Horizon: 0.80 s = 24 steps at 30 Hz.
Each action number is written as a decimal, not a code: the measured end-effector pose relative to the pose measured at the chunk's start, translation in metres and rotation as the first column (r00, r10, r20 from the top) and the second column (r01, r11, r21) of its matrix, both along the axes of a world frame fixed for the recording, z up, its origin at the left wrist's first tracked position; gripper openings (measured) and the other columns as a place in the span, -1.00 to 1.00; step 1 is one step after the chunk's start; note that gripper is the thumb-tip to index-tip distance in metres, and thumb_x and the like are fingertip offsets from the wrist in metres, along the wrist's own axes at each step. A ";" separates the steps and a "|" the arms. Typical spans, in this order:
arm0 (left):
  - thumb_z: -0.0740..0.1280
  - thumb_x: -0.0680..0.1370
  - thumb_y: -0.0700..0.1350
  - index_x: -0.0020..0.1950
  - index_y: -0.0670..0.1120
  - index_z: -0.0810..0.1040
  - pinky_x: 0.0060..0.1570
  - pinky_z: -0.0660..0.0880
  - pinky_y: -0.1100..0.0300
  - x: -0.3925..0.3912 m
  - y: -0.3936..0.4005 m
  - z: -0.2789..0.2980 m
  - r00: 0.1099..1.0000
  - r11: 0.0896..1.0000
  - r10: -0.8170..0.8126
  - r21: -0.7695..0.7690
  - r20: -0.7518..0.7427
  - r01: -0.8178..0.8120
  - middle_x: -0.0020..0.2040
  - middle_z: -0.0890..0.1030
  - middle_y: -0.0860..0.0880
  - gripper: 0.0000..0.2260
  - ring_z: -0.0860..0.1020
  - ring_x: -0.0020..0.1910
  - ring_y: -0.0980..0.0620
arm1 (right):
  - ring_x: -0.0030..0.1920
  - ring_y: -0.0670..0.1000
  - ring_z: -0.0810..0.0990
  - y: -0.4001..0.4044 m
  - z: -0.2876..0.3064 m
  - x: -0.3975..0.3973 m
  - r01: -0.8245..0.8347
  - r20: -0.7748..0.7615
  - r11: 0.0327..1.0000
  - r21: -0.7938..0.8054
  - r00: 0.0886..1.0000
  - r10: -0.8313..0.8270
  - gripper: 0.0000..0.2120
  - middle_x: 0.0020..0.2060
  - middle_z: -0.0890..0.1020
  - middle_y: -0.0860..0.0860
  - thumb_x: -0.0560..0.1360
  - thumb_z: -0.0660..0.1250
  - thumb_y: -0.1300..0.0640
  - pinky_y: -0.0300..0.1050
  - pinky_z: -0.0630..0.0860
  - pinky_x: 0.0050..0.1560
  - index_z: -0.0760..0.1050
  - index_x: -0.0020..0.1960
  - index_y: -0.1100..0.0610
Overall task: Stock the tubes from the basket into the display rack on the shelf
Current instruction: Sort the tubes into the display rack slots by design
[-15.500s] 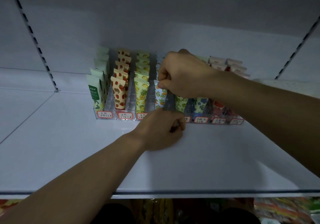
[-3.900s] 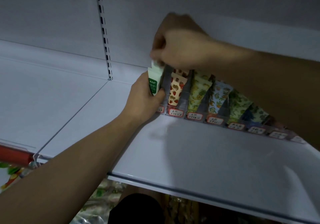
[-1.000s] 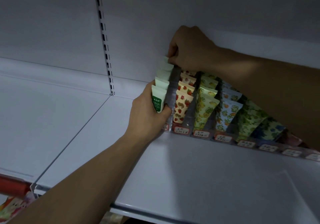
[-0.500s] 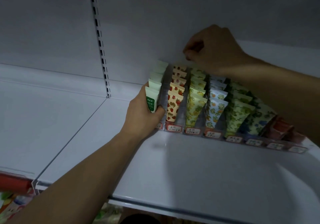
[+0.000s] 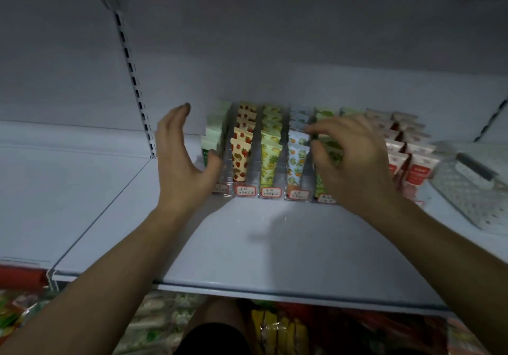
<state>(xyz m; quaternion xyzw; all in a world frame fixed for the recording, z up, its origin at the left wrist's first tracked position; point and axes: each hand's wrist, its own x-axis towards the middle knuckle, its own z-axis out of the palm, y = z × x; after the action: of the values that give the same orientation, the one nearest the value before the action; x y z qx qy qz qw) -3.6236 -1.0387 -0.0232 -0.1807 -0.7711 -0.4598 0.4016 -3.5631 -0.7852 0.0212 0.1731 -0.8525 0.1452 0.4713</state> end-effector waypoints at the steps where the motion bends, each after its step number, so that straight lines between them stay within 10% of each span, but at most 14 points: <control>1: 0.30 0.42 -0.05 0.45 -0.23 0.37 0.40 0.33 0.07 0.005 0.003 0.003 0.995 0.997 0.018 -0.070 -0.103 -0.025 0.41 0.42 -0.17 -0.39 0.36 0.43 -0.07 | 0.00 0.09 0.56 0.007 -0.009 0.005 -0.013 -0.019 1.000 0.008 1.000 0.014 -0.84 -0.03 0.69 0.09 0.51 0.38 0.32 -0.12 0.40 0.09 0.66 0.07 0.22; 4: 0.31 0.38 -0.16 0.21 -0.27 0.56 0.16 0.43 -0.07 0.021 0.023 0.004 0.960 0.948 -0.104 -0.319 -0.261 0.016 0.18 0.57 -0.19 -0.58 0.50 0.19 -0.14 | -0.01 0.09 0.56 0.021 -0.030 0.016 -0.036 0.004 0.998 -0.045 0.999 0.036 -0.83 -0.05 0.68 0.09 0.52 0.35 0.33 -0.10 0.43 0.05 0.65 0.06 0.21; 8: 0.33 0.45 -0.24 0.04 -0.18 0.61 -0.07 0.43 0.19 0.036 0.055 -0.006 0.919 0.769 -0.384 -0.581 -0.087 0.266 -0.09 0.60 -0.06 -0.81 0.48 -0.10 0.03 | -0.07 0.06 0.55 0.033 -0.053 0.026 -0.036 0.082 0.987 -0.157 0.995 0.049 -0.79 -0.10 0.65 0.06 0.50 0.33 0.32 -0.16 0.44 -0.02 0.64 0.09 0.19; 14: 0.35 0.48 -0.27 0.05 -0.15 0.60 -0.14 0.47 0.21 0.038 0.088 0.002 0.922 0.788 -0.387 -0.518 0.003 0.332 -0.11 0.60 0.00 -0.84 0.52 -0.16 0.08 | -0.15 -0.12 0.48 0.041 -0.057 0.026 -0.023 0.132 0.960 -0.280 0.989 0.063 -0.73 -0.13 0.57 -0.05 0.47 0.36 0.33 -0.45 0.34 -0.07 0.62 0.13 0.14; 24: 0.29 0.46 -0.24 0.05 -0.13 0.57 -0.16 0.52 0.07 0.047 0.123 -0.020 0.891 0.737 -0.439 -0.519 0.120 0.433 -0.06 0.59 0.01 -0.81 0.54 -0.13 0.04 | -0.29 0.00 0.53 0.046 -0.057 0.027 -0.069 0.166 0.825 -0.561 0.967 0.194 -0.71 -0.18 0.60 -0.05 0.46 0.36 0.31 -0.12 0.53 -0.24 0.56 0.13 0.04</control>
<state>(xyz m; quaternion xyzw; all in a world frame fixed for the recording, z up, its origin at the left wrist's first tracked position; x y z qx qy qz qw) -3.5768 -0.9155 -0.0431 -0.4626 -0.8016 -0.3075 0.2208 -3.5365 -0.7387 -0.0356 0.0721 -0.8066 0.4342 0.3944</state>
